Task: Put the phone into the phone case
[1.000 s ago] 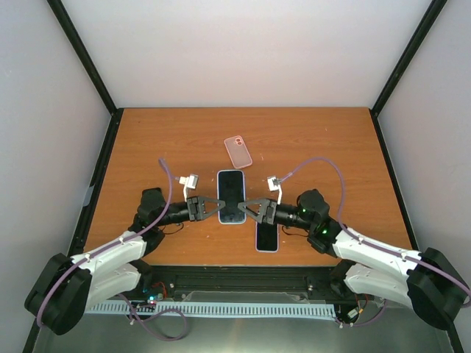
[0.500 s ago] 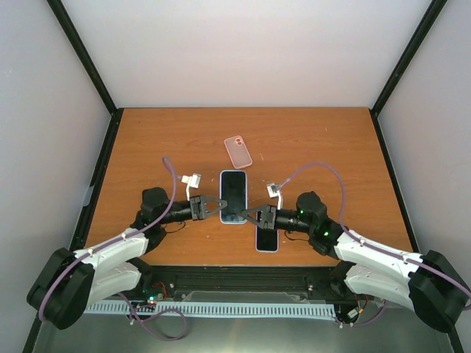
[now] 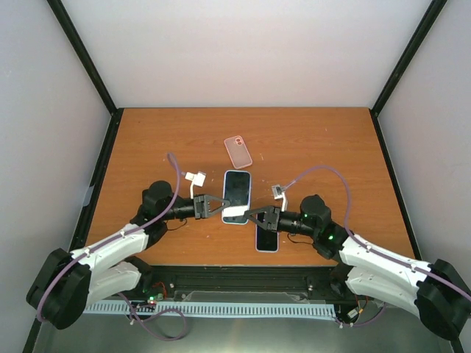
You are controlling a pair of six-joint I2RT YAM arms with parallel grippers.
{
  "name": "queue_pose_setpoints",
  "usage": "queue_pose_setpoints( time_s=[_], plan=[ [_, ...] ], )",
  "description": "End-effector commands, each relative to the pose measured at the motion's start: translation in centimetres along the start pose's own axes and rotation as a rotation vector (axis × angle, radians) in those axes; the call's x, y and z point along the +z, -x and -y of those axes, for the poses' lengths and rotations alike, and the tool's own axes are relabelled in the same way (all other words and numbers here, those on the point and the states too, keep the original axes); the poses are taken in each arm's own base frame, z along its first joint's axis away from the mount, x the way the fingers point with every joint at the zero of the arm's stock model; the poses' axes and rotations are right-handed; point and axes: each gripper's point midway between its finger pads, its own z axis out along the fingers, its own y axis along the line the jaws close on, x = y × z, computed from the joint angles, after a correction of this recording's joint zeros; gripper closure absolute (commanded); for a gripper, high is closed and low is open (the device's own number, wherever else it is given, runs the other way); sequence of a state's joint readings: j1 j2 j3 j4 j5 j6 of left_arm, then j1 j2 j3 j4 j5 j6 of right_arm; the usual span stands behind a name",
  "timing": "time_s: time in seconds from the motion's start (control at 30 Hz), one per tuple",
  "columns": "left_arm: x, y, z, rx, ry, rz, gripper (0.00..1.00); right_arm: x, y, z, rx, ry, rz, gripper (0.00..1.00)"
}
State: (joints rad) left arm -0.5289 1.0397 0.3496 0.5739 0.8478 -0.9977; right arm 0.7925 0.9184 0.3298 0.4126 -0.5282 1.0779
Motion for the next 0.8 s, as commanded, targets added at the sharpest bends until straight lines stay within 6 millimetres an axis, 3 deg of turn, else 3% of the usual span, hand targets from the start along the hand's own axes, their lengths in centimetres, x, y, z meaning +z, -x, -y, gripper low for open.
queue_pose_setpoints(
  time_s=[0.0, 0.2, 0.4, 0.5, 0.77],
  plan=[
    [-0.1, 0.2, 1.4, 0.099, -0.029, -0.024, 1.0, -1.0, 1.5, -2.0, -0.103, -0.012, 0.067, 0.68],
    [-0.9, -1.9, 3.7, 0.107, -0.124, -0.135, 1.0, -3.0, 3.5, -3.9, -0.218, -0.083, 0.147, 0.46],
    [-1.5, -3.1, 5.3, 0.142, -0.179, -0.21, 1.0, -2.9, 4.4, -3.9, -0.238, -0.188, 0.125, 0.24],
    [-1.6, -3.3, 5.5, 0.148, -0.189, -0.228, 1.0, -2.5, 4.6, -4.9, -0.257, -0.17, 0.1, 0.23],
    [-1.9, -3.4, 6.3, 0.173, -0.217, -0.239, 1.0, -1.8, 4.1, -6.0, -0.274, -0.119, 0.042, 0.37]
  ],
)
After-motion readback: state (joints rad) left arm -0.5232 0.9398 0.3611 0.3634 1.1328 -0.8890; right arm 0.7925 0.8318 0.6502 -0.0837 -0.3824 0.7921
